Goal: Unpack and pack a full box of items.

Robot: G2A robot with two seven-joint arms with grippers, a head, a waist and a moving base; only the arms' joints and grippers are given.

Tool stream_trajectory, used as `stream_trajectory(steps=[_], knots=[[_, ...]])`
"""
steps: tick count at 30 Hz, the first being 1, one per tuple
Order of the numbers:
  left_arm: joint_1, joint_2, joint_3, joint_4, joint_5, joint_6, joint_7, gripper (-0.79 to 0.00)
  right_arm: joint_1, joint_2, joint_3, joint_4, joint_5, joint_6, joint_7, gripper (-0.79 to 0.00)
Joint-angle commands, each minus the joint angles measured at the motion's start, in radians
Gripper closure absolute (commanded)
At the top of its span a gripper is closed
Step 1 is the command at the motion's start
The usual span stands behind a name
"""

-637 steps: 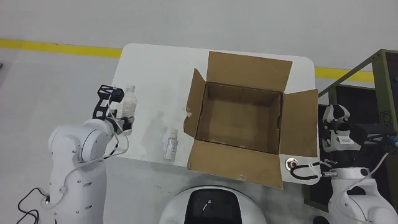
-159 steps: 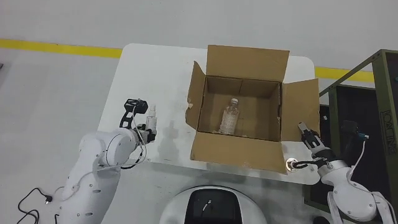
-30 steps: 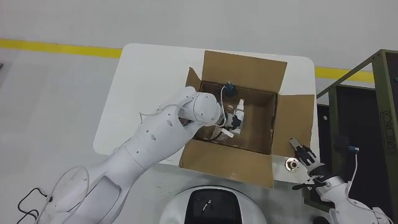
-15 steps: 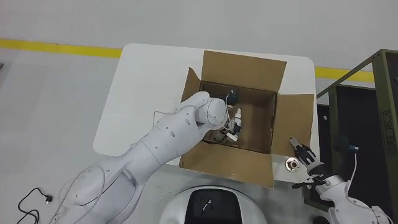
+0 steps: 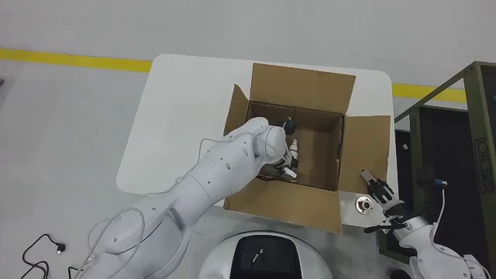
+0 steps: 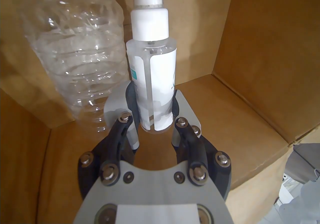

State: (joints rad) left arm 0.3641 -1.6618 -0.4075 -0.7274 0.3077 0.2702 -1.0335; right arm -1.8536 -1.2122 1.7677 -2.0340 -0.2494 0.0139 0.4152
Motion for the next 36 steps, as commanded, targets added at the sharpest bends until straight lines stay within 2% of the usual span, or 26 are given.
stream_trajectory(steps=[1,6,7,8,9,10,11,21,25,28,29,30,31,36], knots=[[-0.004,-0.008,-0.001,0.020,0.000,-0.005,0.001,0.000,0.001,0.000,-0.001,0.001,0.002,-0.001,0.002,0.000],[-0.015,-0.027,-0.002,0.063,0.009,-0.006,0.005,0.000,0.006,0.001,-0.002,0.004,0.002,-0.001,0.001,0.000],[-0.017,-0.030,-0.002,0.070,0.012,-0.005,0.005,-0.040,0.007,0.001,-0.002,0.004,0.002,-0.002,0.003,0.000],[-0.019,-0.033,-0.005,0.078,0.010,-0.003,0.004,-0.139,0.008,0.001,-0.003,0.004,0.003,-0.002,0.004,0.000],[-0.021,-0.035,-0.007,0.086,0.011,-0.002,0.005,-0.348,0.009,0.001,-0.003,0.005,0.004,-0.002,0.004,0.000],[-0.023,-0.038,-0.009,0.093,0.012,-0.001,0.005,-0.683,0.010,0.002,-0.004,0.006,0.004,-0.002,0.005,0.000],[-0.024,-0.040,-0.011,0.102,0.012,0.002,0.003,-0.785,0.012,0.002,-0.005,0.007,0.004,-0.002,0.007,0.000],[-0.044,-0.047,-0.047,0.108,0.016,-0.008,-0.001,-0.785,0.018,0.004,-0.009,0.012,0.001,-0.003,0.016,0.000],[-0.059,-0.031,-0.089,0.054,0.005,-0.032,-0.011,-0.785,0.018,0.005,-0.005,0.021,0.019,-0.005,0.033,0.000],[-0.064,-0.007,-0.125,-0.032,0.022,-0.053,-0.023,-0.785,0.022,0.007,0.005,0.030,0.026,-0.007,0.056,0.000],[-0.060,0.003,-0.138,-0.071,0.029,-0.070,-0.034,-0.785,0.023,0.008,0.007,0.032,0.027,-0.007,0.062,-0.185],[-0.053,0.015,-0.151,-0.108,0.039,-0.090,-0.047,-0.785,0.025,0.009,0.008,0.033,0.029,-0.007,0.065,-0.631],[-0.047,0.028,-0.165,-0.138,0.056,-0.079,-0.062,-0.785,0.026,0.009,0.010,0.033,0.028,-0.007,0.067,-0.785],[0.031,0.100,-0.262,-0.373,0.144,-0.071,-0.098,-0.785,0.024,0.011,0.020,0.021,0.025,-0.006,0.060,-0.785]])
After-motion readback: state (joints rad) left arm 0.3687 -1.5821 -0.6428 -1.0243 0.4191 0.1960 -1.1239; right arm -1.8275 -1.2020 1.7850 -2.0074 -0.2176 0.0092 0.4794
